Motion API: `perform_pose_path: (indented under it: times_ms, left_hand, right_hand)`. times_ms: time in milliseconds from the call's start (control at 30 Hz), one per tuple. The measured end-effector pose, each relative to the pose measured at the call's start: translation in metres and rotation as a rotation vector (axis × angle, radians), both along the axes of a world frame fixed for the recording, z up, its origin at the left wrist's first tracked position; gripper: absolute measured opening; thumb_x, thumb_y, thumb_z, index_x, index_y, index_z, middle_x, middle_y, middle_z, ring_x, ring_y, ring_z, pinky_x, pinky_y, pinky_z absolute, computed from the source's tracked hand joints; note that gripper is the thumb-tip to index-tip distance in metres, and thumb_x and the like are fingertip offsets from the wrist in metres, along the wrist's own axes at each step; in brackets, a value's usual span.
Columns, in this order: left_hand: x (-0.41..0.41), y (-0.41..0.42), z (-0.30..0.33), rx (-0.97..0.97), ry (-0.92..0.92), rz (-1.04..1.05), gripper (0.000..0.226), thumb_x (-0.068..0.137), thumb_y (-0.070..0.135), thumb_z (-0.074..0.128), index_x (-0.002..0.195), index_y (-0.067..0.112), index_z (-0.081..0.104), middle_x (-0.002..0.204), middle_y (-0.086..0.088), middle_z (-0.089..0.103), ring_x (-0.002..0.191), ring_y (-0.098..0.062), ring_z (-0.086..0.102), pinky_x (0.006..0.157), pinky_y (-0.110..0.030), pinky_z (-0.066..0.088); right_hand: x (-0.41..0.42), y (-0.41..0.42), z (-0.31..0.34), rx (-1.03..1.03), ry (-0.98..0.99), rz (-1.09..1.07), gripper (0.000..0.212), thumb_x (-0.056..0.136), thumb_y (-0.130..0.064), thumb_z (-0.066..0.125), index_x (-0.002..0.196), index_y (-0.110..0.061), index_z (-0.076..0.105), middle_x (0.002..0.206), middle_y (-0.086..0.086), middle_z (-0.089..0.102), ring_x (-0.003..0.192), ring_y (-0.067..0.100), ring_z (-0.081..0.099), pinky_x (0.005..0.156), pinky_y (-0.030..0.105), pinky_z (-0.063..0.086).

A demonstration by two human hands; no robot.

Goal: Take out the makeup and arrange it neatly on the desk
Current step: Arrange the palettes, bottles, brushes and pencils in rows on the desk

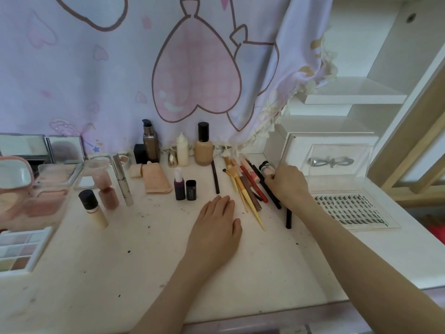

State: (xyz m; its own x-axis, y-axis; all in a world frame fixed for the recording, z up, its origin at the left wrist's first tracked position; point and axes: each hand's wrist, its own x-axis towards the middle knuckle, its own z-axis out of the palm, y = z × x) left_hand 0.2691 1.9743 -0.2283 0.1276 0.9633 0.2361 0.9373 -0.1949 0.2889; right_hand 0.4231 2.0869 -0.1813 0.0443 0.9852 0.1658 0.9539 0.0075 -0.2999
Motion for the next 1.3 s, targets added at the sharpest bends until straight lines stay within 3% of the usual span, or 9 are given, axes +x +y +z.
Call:
perform_pose_path:
  times_ms: [133,233,333,433,567,833,1100,1200,1300]
  left_hand:
    - [-0.002,-0.003,0.001,0.033,-0.182,-0.001,0.053,0.098,0.035,0.032,0.146,0.02,0.017,0.155,0.002,0.011,0.14,-0.014,0.018,0.112,-0.027,0.019]
    - [-0.003,-0.003,0.003,0.071,-0.472,-0.036,0.062,0.094,0.035,0.044,0.146,0.026,0.013,0.148,0.009,0.014,0.131,-0.006,0.029,0.104,-0.02,0.029]
    - [-0.007,-0.003,0.006,0.075,-0.801,-0.012,0.063,0.091,0.027,0.054,0.142,0.031,0.019,0.131,0.01,0.031,0.109,0.008,0.041,0.088,-0.005,0.036]
    - [-0.01,-0.002,0.007,0.141,-0.852,0.039,0.045,0.091,0.019,0.055,0.131,0.027,0.036,0.103,0.009,0.049,0.087,-0.001,0.05,0.07,-0.005,0.039]
    - [-0.011,-0.007,0.012,0.227,-0.859,0.029,0.026,0.091,0.012,0.052,0.103,0.034,0.044,0.084,0.005,0.053,0.075,-0.005,0.05,0.066,-0.005,0.038]
    - [-0.007,-0.01,0.01,0.131,-0.683,-0.117,0.012,0.094,0.019,0.049,0.095,0.027,0.039,0.081,0.01,0.045,0.068,-0.005,0.044,0.062,-0.011,0.035]
    - [-0.004,-0.017,0.013,0.144,-0.638,-0.109,0.021,0.086,0.043,0.037,0.068,0.031,0.035,0.057,0.009,0.037,0.051,-0.003,0.036,0.05,-0.015,0.034]
    - [-0.006,-0.015,0.014,0.155,-0.735,-0.073,0.028,0.09,0.031,0.041,0.063,0.029,0.034,0.05,0.012,0.04,0.046,-0.003,0.035,0.044,-0.014,0.031]
    - [-0.006,-0.014,0.015,0.144,-0.852,0.031,0.035,0.086,0.047,0.035,0.057,0.027,0.038,0.048,0.013,0.041,0.044,-0.005,0.034,0.043,-0.015,0.028]
  right_hand:
    - [-0.001,-0.022,0.008,0.164,0.353,0.002,0.02,0.09,-0.031,0.052,0.081,-0.014,0.048,0.068,-0.006,0.051,0.06,0.01,0.048,0.048,0.022,0.031]
    - [-0.004,-0.05,0.016,0.029,0.773,0.083,0.012,0.086,-0.026,0.061,0.083,-0.014,0.058,0.065,-0.008,0.062,0.057,0.006,0.058,0.05,0.016,0.042]
    - [-0.004,-0.076,0.015,-0.166,1.14,0.198,0.009,0.086,-0.014,0.064,0.084,-0.005,0.063,0.061,0.002,0.066,0.047,0.009,0.056,0.042,0.015,0.039]
    - [-0.008,-0.091,0.007,-0.288,1.319,0.223,0.012,0.087,-0.012,0.063,0.078,-0.004,0.063,0.06,0.008,0.063,0.045,0.011,0.051,0.039,0.016,0.035]
    - [-0.016,-0.097,-0.005,-0.391,1.468,0.159,0.014,0.088,-0.013,0.061,0.081,-0.001,0.06,0.057,0.009,0.059,0.041,0.01,0.046,0.036,0.016,0.031]
    - [-0.017,-0.097,-0.015,-0.402,1.564,0.194,0.03,0.085,-0.032,0.06,0.078,-0.003,0.061,0.053,0.006,0.054,0.036,0.01,0.036,0.033,0.016,0.022]
    - [-0.009,-0.098,-0.02,-0.527,1.566,0.323,0.027,0.079,-0.03,0.059,0.085,-0.004,0.058,0.054,-0.001,0.046,0.044,0.008,0.033,0.042,0.016,0.029]
    - [-0.012,-0.1,-0.022,-0.492,1.547,0.398,0.027,0.078,-0.027,0.057,0.09,-0.002,0.059,0.058,-0.001,0.049,0.049,0.008,0.037,0.047,0.017,0.033]
    - [-0.016,-0.102,-0.024,-0.398,1.569,0.427,0.025,0.075,-0.022,0.058,0.093,-0.004,0.061,0.062,0.0,0.051,0.054,0.008,0.041,0.049,0.017,0.035]
